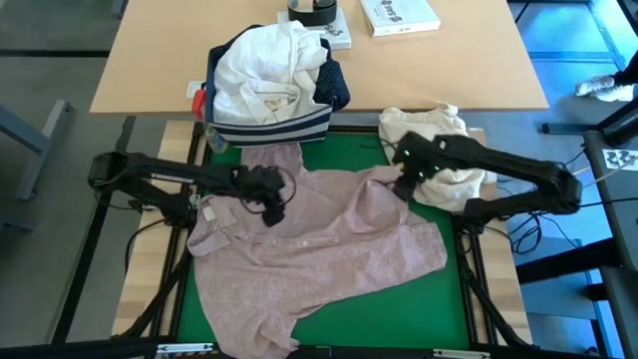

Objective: Fold laundry
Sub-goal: Fold the red polo

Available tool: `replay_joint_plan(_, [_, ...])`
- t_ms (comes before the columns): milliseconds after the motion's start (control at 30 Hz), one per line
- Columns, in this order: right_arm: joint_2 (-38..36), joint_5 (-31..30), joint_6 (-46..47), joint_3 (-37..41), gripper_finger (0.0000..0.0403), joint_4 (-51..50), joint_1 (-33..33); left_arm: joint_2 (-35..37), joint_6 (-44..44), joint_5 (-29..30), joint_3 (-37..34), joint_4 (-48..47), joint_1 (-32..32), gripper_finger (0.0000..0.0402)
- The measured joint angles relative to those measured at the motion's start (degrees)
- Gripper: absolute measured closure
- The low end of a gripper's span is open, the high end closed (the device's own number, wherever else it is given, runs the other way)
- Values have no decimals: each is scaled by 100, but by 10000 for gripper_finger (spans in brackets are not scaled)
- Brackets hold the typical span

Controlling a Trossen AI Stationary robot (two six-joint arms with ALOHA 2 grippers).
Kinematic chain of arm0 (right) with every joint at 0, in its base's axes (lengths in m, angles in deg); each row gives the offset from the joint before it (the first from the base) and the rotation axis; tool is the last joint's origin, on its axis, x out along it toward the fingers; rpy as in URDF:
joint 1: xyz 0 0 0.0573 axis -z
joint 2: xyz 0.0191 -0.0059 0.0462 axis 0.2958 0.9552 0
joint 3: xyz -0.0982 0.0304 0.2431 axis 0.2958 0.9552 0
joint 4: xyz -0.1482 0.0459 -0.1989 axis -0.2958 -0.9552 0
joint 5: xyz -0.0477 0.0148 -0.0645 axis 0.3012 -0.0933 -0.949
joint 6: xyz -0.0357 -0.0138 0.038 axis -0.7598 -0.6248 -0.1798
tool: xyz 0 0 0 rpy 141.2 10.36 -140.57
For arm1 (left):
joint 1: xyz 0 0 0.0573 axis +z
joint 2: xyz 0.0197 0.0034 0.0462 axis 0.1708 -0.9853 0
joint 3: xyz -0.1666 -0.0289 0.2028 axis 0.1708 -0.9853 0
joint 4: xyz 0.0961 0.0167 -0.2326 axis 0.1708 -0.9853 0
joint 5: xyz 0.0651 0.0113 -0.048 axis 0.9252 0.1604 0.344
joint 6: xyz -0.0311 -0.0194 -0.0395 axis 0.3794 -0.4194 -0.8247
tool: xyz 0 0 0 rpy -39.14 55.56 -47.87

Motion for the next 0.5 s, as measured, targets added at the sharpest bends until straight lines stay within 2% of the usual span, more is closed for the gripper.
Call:
replay_joint_plan(67, [-307,261,516,165,207,10,-437,146,-309,-5,-316,-242,-214,318])
replay_joint_plan(233, [-863,125,2142,852,209,-105,-1926,355,-1114,-346,-1158,-54,-831,318])
replay_joint_plan(400, [-816,-16,3549,1718,216,517,-3196,361,-1524,-341,-1969,790,-1213,318])
replay_joint_plan(500, [-601,-508,4476,2260,217,1131,-3649,392,-1802,-290,-2372,1350,-1252,318])
